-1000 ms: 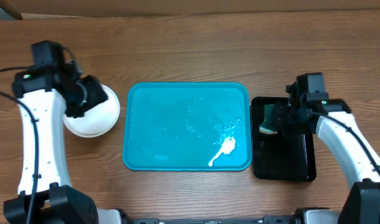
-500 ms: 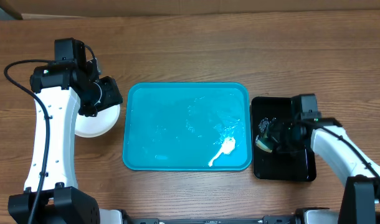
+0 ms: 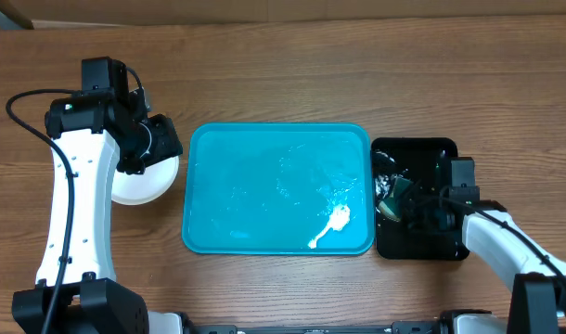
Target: Clean dirty plates on tray and stack at the side
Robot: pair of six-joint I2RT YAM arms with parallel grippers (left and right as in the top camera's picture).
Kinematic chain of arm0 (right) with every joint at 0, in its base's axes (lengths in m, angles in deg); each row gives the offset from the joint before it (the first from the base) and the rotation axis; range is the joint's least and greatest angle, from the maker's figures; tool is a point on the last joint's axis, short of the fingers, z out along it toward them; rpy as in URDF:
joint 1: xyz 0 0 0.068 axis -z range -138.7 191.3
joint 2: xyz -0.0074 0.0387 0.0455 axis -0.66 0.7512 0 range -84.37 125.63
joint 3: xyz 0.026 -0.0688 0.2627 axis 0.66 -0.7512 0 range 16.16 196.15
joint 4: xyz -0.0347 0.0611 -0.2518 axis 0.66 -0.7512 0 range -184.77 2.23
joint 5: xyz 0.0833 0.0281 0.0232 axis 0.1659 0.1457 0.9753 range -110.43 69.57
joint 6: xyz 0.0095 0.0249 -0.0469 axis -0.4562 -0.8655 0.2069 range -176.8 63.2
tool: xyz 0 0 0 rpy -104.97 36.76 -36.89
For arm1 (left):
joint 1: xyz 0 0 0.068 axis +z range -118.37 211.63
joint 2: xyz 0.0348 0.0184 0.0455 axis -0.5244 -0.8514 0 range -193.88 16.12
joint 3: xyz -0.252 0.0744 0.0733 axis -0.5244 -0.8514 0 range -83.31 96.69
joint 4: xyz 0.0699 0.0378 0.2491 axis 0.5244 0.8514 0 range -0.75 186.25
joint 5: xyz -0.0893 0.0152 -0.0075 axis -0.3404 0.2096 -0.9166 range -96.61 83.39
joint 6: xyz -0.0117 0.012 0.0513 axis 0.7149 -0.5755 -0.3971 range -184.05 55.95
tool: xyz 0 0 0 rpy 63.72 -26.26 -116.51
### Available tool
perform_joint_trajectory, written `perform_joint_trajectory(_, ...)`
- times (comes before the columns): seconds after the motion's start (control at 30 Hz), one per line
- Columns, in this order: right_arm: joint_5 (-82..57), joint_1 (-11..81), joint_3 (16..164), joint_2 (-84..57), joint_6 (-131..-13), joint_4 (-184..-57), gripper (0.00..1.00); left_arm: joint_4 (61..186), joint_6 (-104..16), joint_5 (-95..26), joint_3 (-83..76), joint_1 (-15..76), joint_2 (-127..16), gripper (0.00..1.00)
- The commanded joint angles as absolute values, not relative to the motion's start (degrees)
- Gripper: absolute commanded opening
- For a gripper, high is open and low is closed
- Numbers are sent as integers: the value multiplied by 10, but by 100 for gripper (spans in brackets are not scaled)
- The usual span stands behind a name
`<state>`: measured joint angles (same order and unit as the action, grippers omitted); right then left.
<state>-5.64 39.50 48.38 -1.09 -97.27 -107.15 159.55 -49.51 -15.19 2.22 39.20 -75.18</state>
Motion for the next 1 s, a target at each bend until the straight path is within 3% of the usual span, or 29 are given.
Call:
perform_joint_trajectory(0.0, -6, 392, 517, 6, -863, -1101, 4, 1596, -509, -150, 29, 391, -750, 60)
perform_joint_trajectory(0.23, -10, 392, 609, -16, -844, -1138, 4, 1598, -513, -149, 29, 391, -750, 60)
perform_joint_trajectory(0.4, -8, 392, 610, -11, -896, -1127, 4, 1597, -518, -149, 29, 391, -750, 60)
perform_joint_trajectory(0.73, -18, 394, 516, 33, -914, -1031, 4, 1597, -521, -150, 29, 391, -750, 60)
perform_joint_trajectory(0.97, -94, 397, 476, 51, -913, -1038, 8, 1597, -521, -150, 29, 391, -750, 60)
